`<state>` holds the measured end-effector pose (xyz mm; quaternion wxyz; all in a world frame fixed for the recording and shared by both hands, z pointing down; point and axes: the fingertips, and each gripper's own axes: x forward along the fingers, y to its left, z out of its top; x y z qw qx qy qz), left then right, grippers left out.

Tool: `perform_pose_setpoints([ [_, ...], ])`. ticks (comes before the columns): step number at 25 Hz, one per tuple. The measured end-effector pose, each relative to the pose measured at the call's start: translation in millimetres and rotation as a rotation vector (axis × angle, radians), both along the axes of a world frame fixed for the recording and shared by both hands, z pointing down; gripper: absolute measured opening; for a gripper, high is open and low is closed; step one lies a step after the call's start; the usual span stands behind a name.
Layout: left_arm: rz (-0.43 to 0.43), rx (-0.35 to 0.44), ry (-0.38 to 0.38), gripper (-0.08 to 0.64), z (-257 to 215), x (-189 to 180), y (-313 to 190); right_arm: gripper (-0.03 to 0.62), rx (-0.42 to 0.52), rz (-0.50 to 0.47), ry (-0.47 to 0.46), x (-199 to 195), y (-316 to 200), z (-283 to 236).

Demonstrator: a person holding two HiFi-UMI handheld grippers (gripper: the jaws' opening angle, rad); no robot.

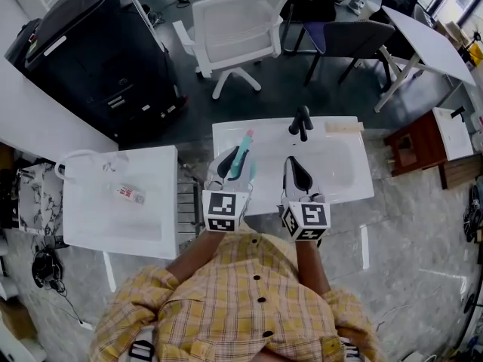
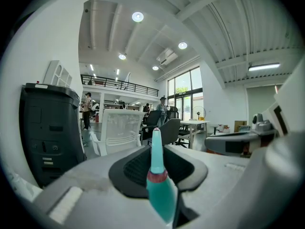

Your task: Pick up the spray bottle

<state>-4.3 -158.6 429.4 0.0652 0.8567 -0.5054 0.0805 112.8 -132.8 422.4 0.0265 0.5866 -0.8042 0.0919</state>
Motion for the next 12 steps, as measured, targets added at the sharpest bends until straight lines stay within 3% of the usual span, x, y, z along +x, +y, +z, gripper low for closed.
perform_pose_setpoints([
  [12, 0.018, 0.008, -0.011, 0.092, 1.6, 10.6, -1.4, -0.003, 0.001, 0.022, 0.009, 9.0, -1.2, 3.3],
])
